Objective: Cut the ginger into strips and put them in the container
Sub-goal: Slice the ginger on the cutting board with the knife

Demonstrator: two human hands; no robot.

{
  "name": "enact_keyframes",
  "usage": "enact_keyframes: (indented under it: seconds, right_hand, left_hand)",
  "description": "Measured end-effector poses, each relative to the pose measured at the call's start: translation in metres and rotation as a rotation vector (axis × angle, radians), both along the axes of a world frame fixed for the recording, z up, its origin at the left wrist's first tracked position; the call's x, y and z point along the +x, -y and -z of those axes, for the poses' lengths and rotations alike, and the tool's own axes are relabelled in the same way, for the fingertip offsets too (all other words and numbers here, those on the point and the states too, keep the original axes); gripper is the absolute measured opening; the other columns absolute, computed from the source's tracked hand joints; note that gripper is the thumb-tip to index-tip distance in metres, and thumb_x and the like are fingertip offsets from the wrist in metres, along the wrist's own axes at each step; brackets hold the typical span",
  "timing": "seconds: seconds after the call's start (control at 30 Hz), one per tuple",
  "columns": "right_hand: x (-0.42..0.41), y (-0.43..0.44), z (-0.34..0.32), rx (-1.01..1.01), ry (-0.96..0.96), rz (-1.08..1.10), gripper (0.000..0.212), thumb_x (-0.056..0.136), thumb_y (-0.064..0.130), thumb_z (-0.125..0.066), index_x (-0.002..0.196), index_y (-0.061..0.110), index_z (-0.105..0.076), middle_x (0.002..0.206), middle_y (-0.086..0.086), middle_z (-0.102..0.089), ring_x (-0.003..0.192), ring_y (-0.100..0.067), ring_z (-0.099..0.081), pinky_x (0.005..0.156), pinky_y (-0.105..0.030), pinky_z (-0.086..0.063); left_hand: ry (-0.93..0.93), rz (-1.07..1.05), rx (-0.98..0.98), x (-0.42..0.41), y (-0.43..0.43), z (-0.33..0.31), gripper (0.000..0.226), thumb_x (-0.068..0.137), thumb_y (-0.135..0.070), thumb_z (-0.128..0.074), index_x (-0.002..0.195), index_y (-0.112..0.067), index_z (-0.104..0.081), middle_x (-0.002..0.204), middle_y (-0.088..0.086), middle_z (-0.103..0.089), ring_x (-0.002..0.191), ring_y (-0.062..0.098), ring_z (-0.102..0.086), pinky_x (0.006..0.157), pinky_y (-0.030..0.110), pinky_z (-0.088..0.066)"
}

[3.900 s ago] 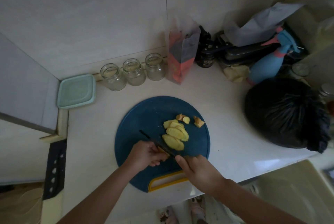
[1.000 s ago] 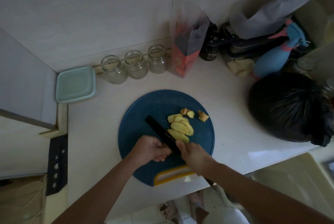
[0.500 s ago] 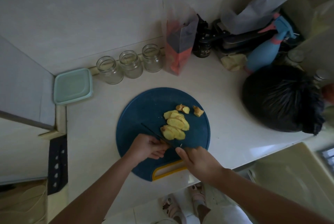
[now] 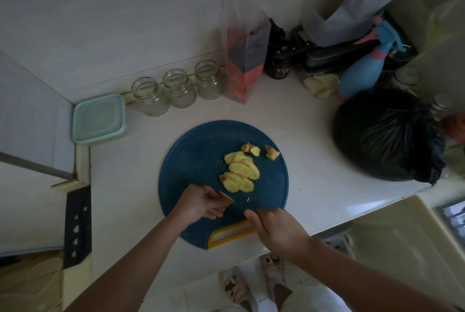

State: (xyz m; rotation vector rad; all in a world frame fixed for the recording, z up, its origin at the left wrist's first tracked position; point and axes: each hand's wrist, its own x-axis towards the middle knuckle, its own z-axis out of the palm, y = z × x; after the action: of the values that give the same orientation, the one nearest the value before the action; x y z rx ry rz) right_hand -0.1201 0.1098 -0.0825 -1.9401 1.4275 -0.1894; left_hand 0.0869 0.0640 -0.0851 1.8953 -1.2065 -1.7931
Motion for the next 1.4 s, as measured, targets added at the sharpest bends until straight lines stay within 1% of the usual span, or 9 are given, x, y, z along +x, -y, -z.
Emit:
enact_keyframes:
  seconds: [0.17, 0.27, 0.43, 0.6, 0.73, 0.9, 1.1, 1.27, 1.4]
  right_hand:
    - [-0.001, -0.001, 0.000, -0.008, -0.005, 0.003, 0.095, 0.072, 0.080, 0.018, 0.077, 0.017, -0.053, 0.066, 0.001, -0.052, 0.064, -0.020, -0.056, 0.066, -0.035, -0.048]
    - [-0.001, -0.001, -0.001, -0.019, -0.013, 0.000, 0.098, 0.070, 0.079, 0.021, 0.079, 0.017, -0.053, 0.067, 0.000, -0.053, 0.067, -0.021, -0.058, 0.066, -0.033, -0.047]
    - [-0.002, -0.002, 0.000, -0.034, -0.033, -0.015, 0.103, 0.066, 0.079, 0.025, 0.084, 0.017, -0.055, 0.074, -0.002, -0.059, 0.071, -0.022, -0.060, 0.066, -0.032, -0.047]
    - [-0.003, 0.000, 0.003, -0.008, -0.052, -0.057, 0.106, 0.067, 0.078, 0.025, 0.091, 0.016, -0.059, 0.082, -0.005, -0.064, 0.075, -0.023, -0.061, 0.070, -0.034, -0.049]
    - [0.002, 0.002, 0.000, 0.046, -0.083, -0.071, 0.090, 0.074, 0.070, 0.012, 0.085, 0.015, -0.058, 0.079, -0.005, -0.062, 0.074, -0.023, -0.060, 0.069, -0.032, -0.048]
    - [0.007, 0.007, -0.009, 0.089, -0.130, -0.103, 0.052, 0.099, 0.051, -0.016, 0.078, 0.017, -0.051, 0.073, -0.001, -0.053, 0.069, -0.021, -0.056, 0.069, -0.032, -0.047]
    - [0.013, 0.013, -0.011, 0.149, -0.193, -0.132, 0.049, 0.099, 0.050, -0.016, 0.064, 0.025, -0.038, 0.071, -0.003, -0.054, 0.064, -0.019, -0.051, 0.070, -0.034, -0.051]
    - [0.022, 0.021, -0.003, 0.185, -0.202, -0.116, 0.050, 0.099, 0.052, -0.017, 0.062, 0.025, -0.038, 0.071, -0.002, -0.052, 0.068, -0.023, -0.056, 0.072, -0.036, -0.052]
    - [0.024, 0.024, -0.004, 0.228, -0.138, -0.039, 0.053, 0.099, 0.051, -0.021, 0.062, 0.020, -0.041, 0.061, 0.001, -0.046, 0.067, -0.024, -0.056, 0.071, -0.036, -0.050]
  left_hand:
    - [-0.001, 0.024, -0.023, 0.000, -0.001, -0.001, 0.009, 0.081, -0.017, -0.071, 0.078, -0.010, -0.068, 0.062, 0.001, -0.070, 0.060, 0.012, -0.069, 0.056, 0.021, -0.055]
    - [0.001, 0.018, -0.029, 0.001, -0.002, 0.000, 0.011, 0.082, -0.014, -0.071, 0.071, -0.015, -0.067, 0.058, -0.001, -0.069, 0.058, 0.011, -0.068, 0.057, 0.021, -0.056]
    - [0.013, -0.004, -0.025, 0.001, -0.002, 0.004, 0.013, 0.081, -0.011, -0.071, 0.069, -0.013, -0.068, 0.062, 0.004, -0.070, 0.057, 0.014, -0.068, 0.058, 0.026, -0.057]
    - [0.024, -0.016, -0.078, 0.001, -0.005, 0.007, 0.011, 0.080, -0.010, -0.071, 0.071, -0.013, -0.067, 0.059, 0.001, -0.069, 0.056, 0.013, -0.068, 0.053, 0.022, -0.054]
    - [0.023, -0.032, -0.100, 0.000, -0.008, 0.010, 0.014, 0.081, -0.007, -0.071, 0.070, -0.015, -0.067, 0.056, -0.003, -0.069, 0.054, 0.010, -0.067, 0.052, 0.020, -0.054]
    - [0.001, -0.054, -0.119, 0.002, -0.010, 0.014, 0.010, 0.079, -0.010, -0.072, 0.071, -0.013, -0.068, 0.058, -0.001, -0.070, 0.055, 0.012, -0.067, 0.051, 0.020, -0.052]
    - [-0.030, -0.058, -0.108, 0.004, -0.009, 0.016, 0.011, 0.079, -0.011, -0.072, 0.070, -0.014, -0.068, 0.058, 0.000, -0.069, 0.054, 0.013, -0.067, 0.050, 0.020, -0.051]
    - [-0.028, -0.063, -0.072, 0.003, -0.007, 0.017, 0.011, 0.077, -0.015, -0.076, 0.069, -0.014, -0.068, 0.060, 0.001, -0.070, 0.057, 0.013, -0.068, 0.056, 0.023, -0.055]
    - [-0.047, -0.088, -0.090, 0.003, -0.007, 0.014, 0.011, 0.076, -0.015, -0.077, 0.071, -0.011, -0.068, 0.063, 0.002, -0.071, 0.059, 0.014, -0.068, 0.057, 0.023, -0.055]
